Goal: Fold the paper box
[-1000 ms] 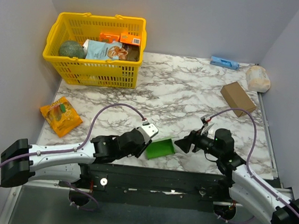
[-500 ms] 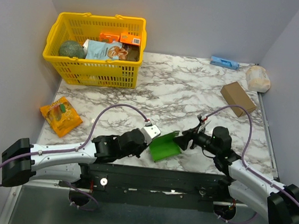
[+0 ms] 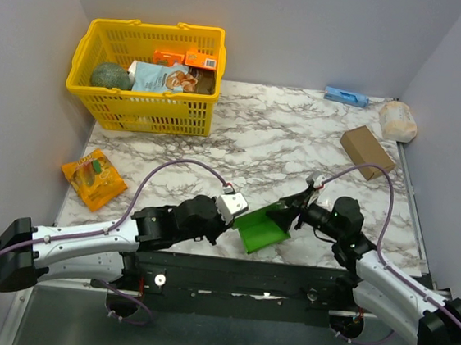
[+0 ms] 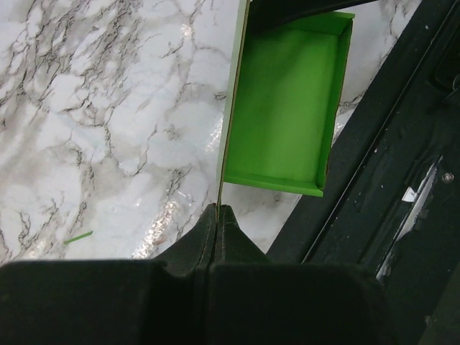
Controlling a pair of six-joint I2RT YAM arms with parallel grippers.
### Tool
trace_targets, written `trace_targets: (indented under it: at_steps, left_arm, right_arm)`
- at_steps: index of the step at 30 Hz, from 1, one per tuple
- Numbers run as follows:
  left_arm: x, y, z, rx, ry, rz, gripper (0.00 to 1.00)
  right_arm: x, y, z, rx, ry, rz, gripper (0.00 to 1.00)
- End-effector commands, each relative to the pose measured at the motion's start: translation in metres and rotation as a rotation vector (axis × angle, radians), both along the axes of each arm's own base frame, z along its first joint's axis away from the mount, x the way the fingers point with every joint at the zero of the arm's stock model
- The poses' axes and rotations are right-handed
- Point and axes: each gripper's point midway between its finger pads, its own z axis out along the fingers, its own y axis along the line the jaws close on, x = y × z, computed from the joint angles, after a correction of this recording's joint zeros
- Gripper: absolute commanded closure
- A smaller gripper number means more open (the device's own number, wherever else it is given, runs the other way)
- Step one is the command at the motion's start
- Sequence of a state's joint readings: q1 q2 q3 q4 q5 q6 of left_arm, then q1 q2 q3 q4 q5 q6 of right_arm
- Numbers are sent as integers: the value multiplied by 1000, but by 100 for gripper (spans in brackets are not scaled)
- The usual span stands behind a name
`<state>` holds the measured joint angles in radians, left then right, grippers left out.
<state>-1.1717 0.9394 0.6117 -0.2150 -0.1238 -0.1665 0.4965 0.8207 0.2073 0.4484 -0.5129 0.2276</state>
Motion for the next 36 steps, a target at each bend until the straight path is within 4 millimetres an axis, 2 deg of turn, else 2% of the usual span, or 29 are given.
trace_targets:
  at_steps: [1, 3, 7, 12, 19, 21, 22, 23, 25, 26, 30, 33, 34, 35, 36]
  left_arm:
    - [-3, -4, 5, 9, 10, -29, 100]
    - [-1, -3, 3, 22, 11, -23, 100]
    - [2, -1, 3, 28, 6, -4, 100]
    - [3, 0, 9, 8, -4, 6, 100]
    - [11, -1, 6, -7, 9, 65, 100]
    - [19, -4, 7, -13, 7, 108, 100]
    - [21, -5, 6, -12, 5, 123, 100]
    - [25, -6, 8, -15, -2, 143, 100]
    - [38, -8, 10, -12, -28, 201, 100]
    - [42, -8, 11, -5, -40, 217, 100]
    - [65, -1, 12, 25, -75, 320, 99]
    - [77, 11, 10, -14, -36, 349, 77]
    - [74, 11, 9, -39, -12, 321, 66]
    - [84, 22, 8, -59, -3, 355, 48]
    - [83, 28, 12, -101, -4, 352, 43]
  right_arm:
    - [-7, 3, 20, 20, -52, 40, 38]
    - [-9, 1, 22, 22, -54, 37, 48]
    - [-11, -1, 27, 17, -67, 36, 57]
    - [-16, 4, 21, 11, -26, 76, 71]
    - [-17, 13, 19, 33, -24, 84, 86]
    - [-7, 11, 17, 23, -49, 3, 93]
    - [-12, 17, 15, 25, -65, 8, 93]
    - [-2, 15, 24, 51, -104, -59, 94]
    - [1, 13, 17, 72, -90, -104, 95]
    - [6, 13, 22, 95, -114, -127, 95]
    - [12, 16, 21, 90, -137, -127, 95]
    - [15, 18, 20, 73, -155, -123, 95]
    - [16, 18, 20, 74, -154, -126, 94]
    - [15, 19, 20, 81, -161, -123, 94]
    - [15, 19, 18, 79, -158, -118, 94]
